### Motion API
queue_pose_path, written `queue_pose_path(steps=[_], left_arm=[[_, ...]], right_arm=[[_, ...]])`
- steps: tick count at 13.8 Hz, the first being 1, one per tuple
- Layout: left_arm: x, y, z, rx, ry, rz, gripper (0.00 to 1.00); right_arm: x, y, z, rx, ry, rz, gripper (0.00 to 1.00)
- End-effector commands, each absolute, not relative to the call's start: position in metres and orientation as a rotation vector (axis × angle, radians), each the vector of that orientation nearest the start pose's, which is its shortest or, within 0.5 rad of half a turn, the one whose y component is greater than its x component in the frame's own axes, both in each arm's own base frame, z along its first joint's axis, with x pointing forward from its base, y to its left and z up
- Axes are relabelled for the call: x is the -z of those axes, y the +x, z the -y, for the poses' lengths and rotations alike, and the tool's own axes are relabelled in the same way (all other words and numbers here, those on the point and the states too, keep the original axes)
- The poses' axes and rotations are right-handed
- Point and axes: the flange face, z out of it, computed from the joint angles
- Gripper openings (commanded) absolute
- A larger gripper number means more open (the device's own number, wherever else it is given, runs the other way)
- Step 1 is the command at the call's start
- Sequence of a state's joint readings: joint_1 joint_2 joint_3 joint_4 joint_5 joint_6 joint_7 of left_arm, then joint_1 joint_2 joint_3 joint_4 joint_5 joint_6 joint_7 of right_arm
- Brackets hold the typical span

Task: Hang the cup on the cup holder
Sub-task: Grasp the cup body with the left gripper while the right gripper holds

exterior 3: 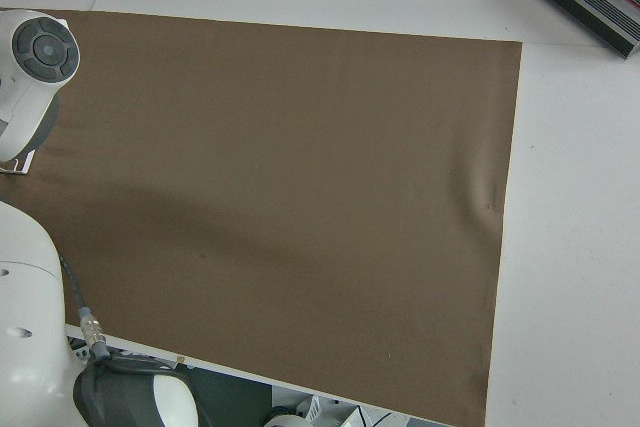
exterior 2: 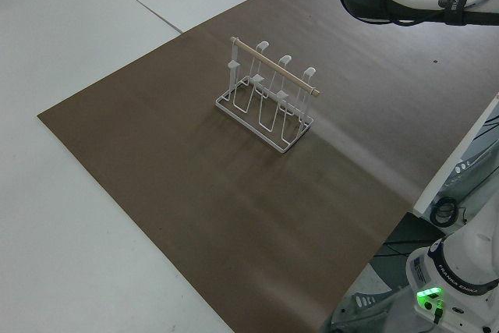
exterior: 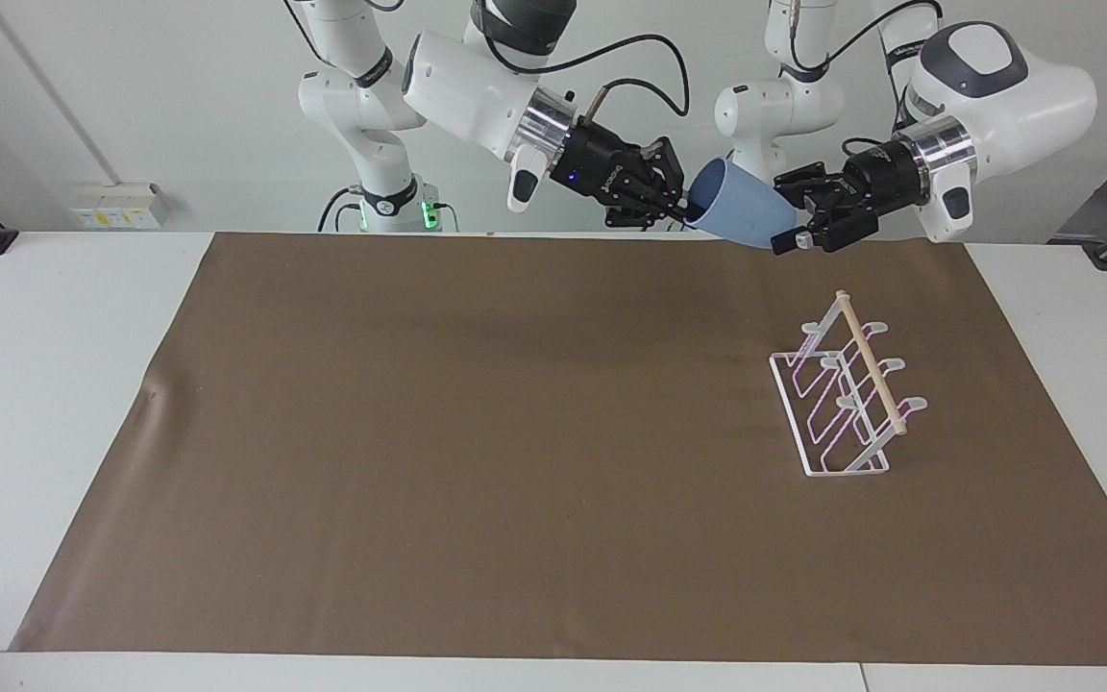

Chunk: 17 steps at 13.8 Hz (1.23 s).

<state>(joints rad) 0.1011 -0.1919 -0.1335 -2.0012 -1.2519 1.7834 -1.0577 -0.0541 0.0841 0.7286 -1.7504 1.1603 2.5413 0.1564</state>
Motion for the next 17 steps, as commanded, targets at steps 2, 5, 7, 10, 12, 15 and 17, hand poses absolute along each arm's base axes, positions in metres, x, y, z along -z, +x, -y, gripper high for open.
queue_pose_path(steps=[2, 5, 7, 10, 12, 15, 17], left_arm=[[-0.598, 0.5, 0.104, 0.731, 1.533, -1.269, 1.0], [-0.6, 0.5, 0.102, 0.741, 1.524, -1.263, 1.0], [-0.602, 0.501, 0.101, 0.748, 1.515, -1.268, 1.0], [-0.604, 0.501, 0.104, 0.753, 1.511, -1.271, 1.0], [-0.608, 0.501, 0.106, 0.764, 1.498, -1.275, 1.0], [-0.611, 0.502, 0.107, 0.753, 1.497, -1.274, 1.0], [-0.611, 0.502, 0.108, 0.754, 1.496, -1.277, 1.0]], right_arm=[[-0.605, 0.514, -0.374, 0.173, -1.925, -0.3, 0.0], [-0.604, 0.514, -0.374, 0.171, -1.925, -0.301, 0.0], [-0.604, 0.515, -0.374, 0.171, -1.925, -0.301, 0.0], [-0.604, 0.515, -0.374, 0.171, -1.925, -0.301, 0.0], [-0.604, 0.515, -0.374, 0.172, -1.926, -0.3, 0.0], [-0.604, 0.515, -0.374, 0.172, -1.926, -0.3, 0.0], [-0.604, 0.515, -0.374, 0.172, -1.926, -0.3, 0.0]])
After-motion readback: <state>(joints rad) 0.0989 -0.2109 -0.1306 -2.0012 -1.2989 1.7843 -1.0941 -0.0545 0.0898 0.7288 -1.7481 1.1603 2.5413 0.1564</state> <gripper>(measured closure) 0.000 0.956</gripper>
